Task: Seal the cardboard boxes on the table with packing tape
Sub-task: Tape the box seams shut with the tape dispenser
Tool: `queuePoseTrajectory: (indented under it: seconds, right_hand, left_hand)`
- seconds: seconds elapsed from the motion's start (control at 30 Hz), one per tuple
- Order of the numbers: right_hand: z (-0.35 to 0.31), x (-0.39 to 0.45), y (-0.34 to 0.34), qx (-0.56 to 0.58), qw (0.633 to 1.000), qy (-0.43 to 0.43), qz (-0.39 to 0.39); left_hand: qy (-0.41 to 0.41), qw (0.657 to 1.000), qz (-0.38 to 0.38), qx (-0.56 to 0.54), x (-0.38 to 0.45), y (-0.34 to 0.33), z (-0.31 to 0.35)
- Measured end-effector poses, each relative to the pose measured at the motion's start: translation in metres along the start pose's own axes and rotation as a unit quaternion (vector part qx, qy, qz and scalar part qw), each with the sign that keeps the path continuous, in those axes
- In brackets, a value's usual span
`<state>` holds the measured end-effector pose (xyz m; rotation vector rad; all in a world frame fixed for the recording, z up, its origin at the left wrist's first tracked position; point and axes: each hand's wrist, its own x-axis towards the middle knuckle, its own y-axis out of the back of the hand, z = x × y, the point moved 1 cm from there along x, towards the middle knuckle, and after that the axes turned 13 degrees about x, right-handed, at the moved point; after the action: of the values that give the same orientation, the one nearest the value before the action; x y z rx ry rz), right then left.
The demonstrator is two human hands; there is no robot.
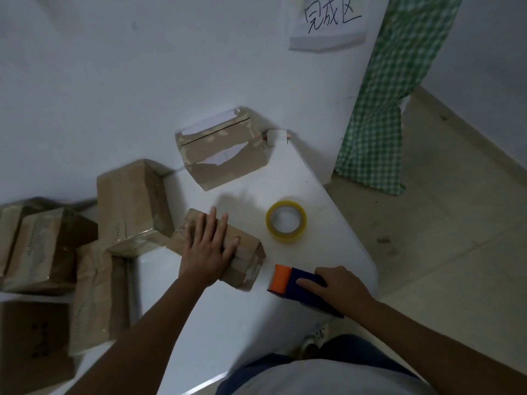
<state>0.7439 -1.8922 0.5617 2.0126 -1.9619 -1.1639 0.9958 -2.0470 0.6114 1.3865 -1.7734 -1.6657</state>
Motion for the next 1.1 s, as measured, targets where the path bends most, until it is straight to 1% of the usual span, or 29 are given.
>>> queuePoseTrajectory:
  seconds: [0.07, 0.13, 0.2, 0.27, 0.33, 0.43, 0.63, 0.7, 0.73, 0.83, 0.87, 0.93, 0.97, 1.03, 1.1]
  right_hand:
    - [-0.005, 0.005, -0.002, 0.002, 1.0, -0.005, -0.01]
    - [-0.006, 0.008, -0.002, 0.011, 1.0, -0.013, -0.023]
    - [-0.006, 0.008, -0.003, 0.014, 0.999, -0.021, -0.044]
    - [-0.009, 0.009, -0.004, 0.005, 0.997, -0.027, -0.067]
    - [-0.015, 0.011, -0.006, -0.009, 0.997, -0.027, -0.072]
    - [-0.026, 0.018, -0.008, -0.037, 0.997, -0.026, -0.055]
    - [-0.049, 0.035, -0.017, -0.031, 0.995, -0.071, -0.062]
    - [-0.042, 0.036, -0.013, -0.075, 0.99, -0.092, -0.075]
    - [-0.037, 0.034, -0.01, -0.094, 0.988, -0.099, -0.069]
    - [-0.026, 0.022, -0.005, -0.071, 0.99, -0.122, -0.005]
    - [-0.026, 0.019, -0.005, -0.073, 0.99, -0.12, 0.021]
    - [-0.028, 0.016, -0.01, -0.095, 0.99, -0.088, 0.058]
    - [-0.03, 0.016, -0.013, -0.097, 0.99, -0.074, 0.065]
    - [-0.032, 0.016, -0.024, -0.081, 0.993, -0.074, 0.041]
    - [-0.032, 0.018, -0.038, -0.063, 0.994, -0.086, 0.012]
  left_hand:
    - [0.042, 0.996, 0.059, -0.057, -0.005, 0.001, 0.006]
    - [0.047, 0.989, 0.107, -0.088, -0.013, -0.002, 0.019]
    - [0.026, 0.991, 0.094, -0.094, -0.02, -0.012, 0.04]
    - [0.049, 0.987, 0.075, -0.13, -0.022, -0.022, 0.057]
    - [0.077, 0.989, 0.084, -0.093, -0.02, -0.032, 0.066]
    - [0.085, 0.989, 0.111, -0.051, -0.019, -0.035, 0.069]
    - [0.07, 0.992, 0.101, -0.039, -0.019, -0.037, 0.066]
    - [0.068, 0.992, 0.1, -0.043, -0.019, -0.038, 0.066]
    - [0.065, 0.992, 0.099, -0.04, -0.02, -0.039, 0.064]
    - [0.035, 0.994, 0.097, -0.039, -0.021, -0.039, 0.058]
    - [0.015, 0.994, 0.1, -0.032, -0.023, -0.04, 0.056]
    - [-0.049, 0.993, 0.105, 0.003, -0.027, -0.042, 0.047]
    - [-0.088, 0.99, 0.108, 0.021, -0.029, -0.042, 0.039]
    - [-0.151, 0.981, 0.115, 0.042, -0.032, -0.043, 0.02]
    - [-0.185, 0.973, 0.118, 0.065, -0.033, -0.042, -0.001]
